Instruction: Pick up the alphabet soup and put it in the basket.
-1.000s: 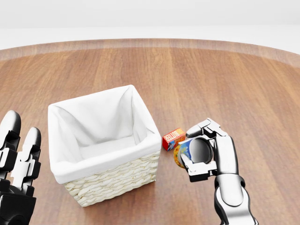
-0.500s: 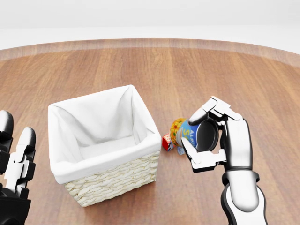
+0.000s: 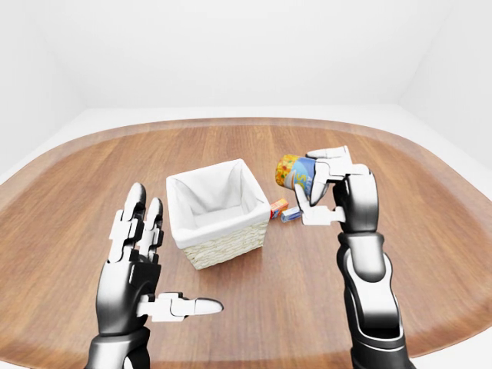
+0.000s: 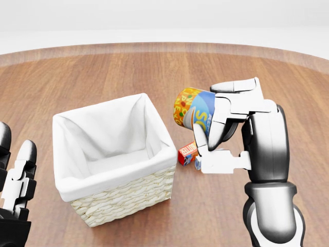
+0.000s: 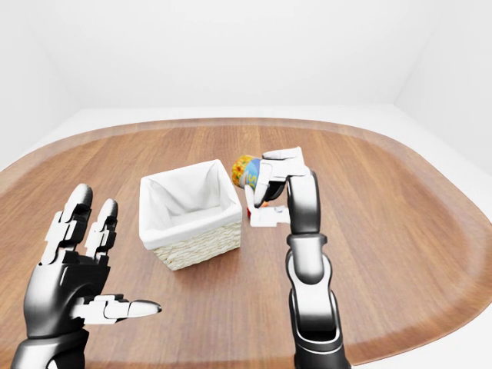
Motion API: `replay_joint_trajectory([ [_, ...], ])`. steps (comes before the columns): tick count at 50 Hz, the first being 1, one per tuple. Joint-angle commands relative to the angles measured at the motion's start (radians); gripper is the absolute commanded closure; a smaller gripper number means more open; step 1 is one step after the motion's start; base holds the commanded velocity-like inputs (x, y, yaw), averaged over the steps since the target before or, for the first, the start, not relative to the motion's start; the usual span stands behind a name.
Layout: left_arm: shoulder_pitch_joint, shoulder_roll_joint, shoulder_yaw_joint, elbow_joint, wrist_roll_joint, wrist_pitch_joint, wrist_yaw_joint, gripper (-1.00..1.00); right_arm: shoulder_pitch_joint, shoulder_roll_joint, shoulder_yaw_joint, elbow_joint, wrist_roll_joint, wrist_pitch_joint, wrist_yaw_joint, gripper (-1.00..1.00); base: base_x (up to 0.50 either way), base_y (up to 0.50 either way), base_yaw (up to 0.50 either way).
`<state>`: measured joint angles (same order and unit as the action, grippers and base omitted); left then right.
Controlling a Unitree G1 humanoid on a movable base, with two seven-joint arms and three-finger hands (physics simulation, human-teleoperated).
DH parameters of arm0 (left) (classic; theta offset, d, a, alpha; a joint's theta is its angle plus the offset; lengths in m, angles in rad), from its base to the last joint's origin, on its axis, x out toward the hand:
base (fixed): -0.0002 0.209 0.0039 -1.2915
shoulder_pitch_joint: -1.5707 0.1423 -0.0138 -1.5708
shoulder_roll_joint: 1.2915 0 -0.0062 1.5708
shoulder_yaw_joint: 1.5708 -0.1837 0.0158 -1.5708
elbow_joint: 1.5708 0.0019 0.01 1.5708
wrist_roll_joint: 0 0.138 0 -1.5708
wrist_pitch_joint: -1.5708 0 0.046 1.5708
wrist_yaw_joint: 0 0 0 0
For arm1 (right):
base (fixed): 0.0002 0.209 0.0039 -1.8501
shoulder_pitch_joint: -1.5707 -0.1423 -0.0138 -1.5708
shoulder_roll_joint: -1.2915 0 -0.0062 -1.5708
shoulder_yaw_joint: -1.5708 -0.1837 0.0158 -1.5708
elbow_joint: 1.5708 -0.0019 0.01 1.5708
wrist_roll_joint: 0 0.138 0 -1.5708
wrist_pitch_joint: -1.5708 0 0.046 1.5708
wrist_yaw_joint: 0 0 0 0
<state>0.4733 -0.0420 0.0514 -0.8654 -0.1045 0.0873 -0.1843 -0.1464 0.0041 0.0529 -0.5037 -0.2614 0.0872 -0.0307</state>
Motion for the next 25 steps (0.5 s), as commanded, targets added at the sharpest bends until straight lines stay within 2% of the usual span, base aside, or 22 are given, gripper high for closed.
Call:
replay_joint_trajectory([
  [1,0.001,-0.001,0.005,-0.003,-0.004,0.000,-0.004,-1.00,-0.039,0.020,0.040,-0.054,-0.040,0.000,-0.009,1.00,0.00,0.00,0.00],
  [9,0.001,-0.004,0.009,-0.008,-0.006,0.000,-0.008,-1.00,-0.051,0.037,0.070,-0.051,-0.067,0.000,-0.008,1.00,0.00,0.00,0.00],
  [10,0.005,-0.004,0.014,-0.016,-0.012,0.000,-0.011,-1.00,-0.076,0.049,0.095,-0.033,-0.086,0.000,-0.015,1.00,0.00,0.00,0.00],
  [25,0.008,-0.014,0.029,-0.030,-0.020,0.000,-0.027,-1.00,-0.150,0.114,0.152,0.121,-0.158,0.000,-0.029,1.00,0.00,0.00,0.00],
])
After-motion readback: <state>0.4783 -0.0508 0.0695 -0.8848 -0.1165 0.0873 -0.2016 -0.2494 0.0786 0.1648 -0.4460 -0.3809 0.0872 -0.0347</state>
